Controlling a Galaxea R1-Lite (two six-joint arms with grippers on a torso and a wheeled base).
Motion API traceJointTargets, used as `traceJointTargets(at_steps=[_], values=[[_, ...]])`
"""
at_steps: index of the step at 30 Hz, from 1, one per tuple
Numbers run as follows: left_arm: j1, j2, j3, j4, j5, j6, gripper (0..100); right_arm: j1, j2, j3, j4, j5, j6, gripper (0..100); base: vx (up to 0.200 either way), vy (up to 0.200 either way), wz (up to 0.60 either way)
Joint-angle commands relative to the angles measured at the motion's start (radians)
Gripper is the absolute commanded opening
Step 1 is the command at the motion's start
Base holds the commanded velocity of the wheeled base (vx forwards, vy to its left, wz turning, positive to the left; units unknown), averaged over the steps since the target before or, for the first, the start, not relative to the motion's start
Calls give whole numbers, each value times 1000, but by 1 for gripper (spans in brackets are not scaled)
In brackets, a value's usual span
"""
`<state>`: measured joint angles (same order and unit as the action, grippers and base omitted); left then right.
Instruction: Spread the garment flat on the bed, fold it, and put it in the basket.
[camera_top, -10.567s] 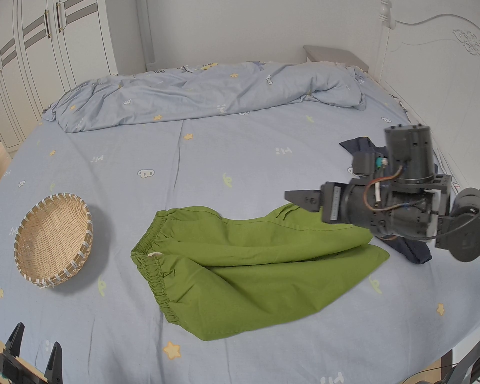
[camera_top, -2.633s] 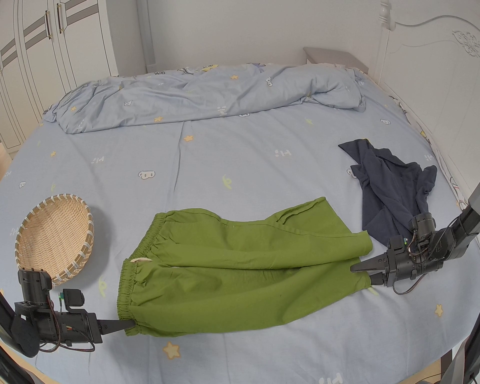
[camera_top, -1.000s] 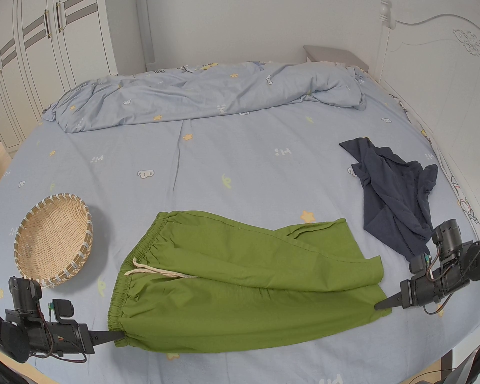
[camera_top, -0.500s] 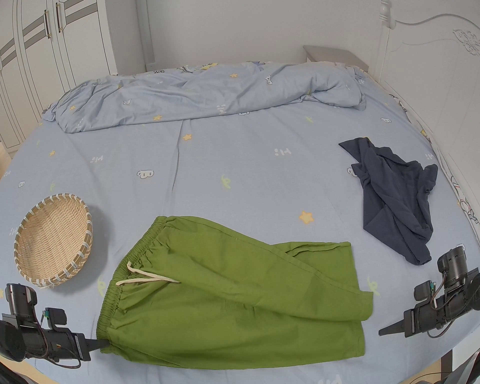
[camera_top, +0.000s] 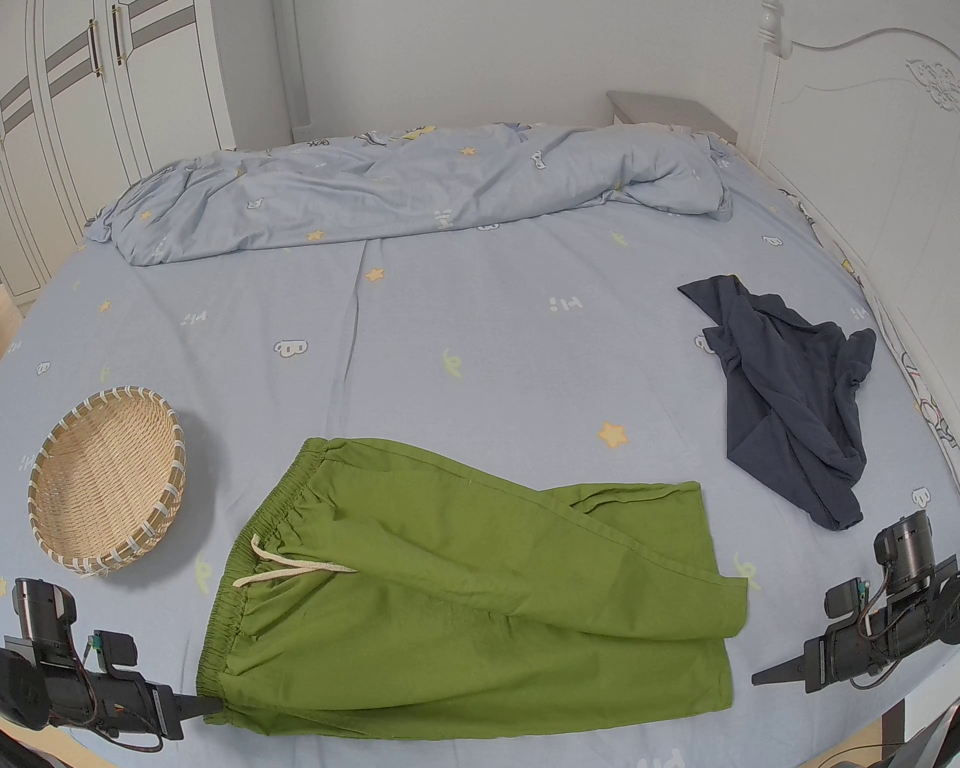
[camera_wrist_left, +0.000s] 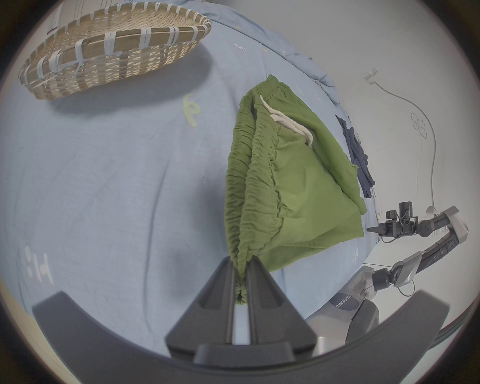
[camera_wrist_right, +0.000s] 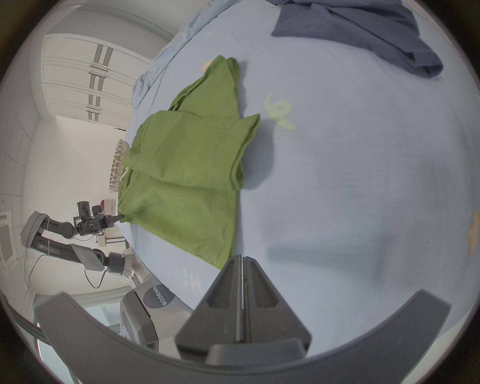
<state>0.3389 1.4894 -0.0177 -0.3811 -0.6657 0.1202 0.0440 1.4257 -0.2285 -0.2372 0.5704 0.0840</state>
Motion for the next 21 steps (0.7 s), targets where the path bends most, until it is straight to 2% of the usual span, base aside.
traceJointTargets(at_steps=[1, 2, 3, 8, 18, 21], values=[[-1, -1, 18, 1, -2, 1, 0, 11, -2, 5, -1, 2, 0, 0, 0, 0, 0], [-3, -1, 18, -1, -2, -1, 0, 11, -2, 5, -1, 2, 0, 0, 0, 0, 0], [-3, -1, 18, -1, -2, -1, 100, 11, -2, 5, -1, 2, 2, 100, 0, 0, 0], [5, -24, 18, -4, -2, -1, 100, 13, -8, 6, -1, 2, 2, 100, 0, 0, 0], [60, -189, 7, -4, 8, -7, 100, 2, -111, -12, -1, -1, 6, 100, 0, 0, 0], [55, -241, -120, 16, 29, -82, 100, 2, -160, -81, 1, -3, 34, 100, 0, 0, 0]])
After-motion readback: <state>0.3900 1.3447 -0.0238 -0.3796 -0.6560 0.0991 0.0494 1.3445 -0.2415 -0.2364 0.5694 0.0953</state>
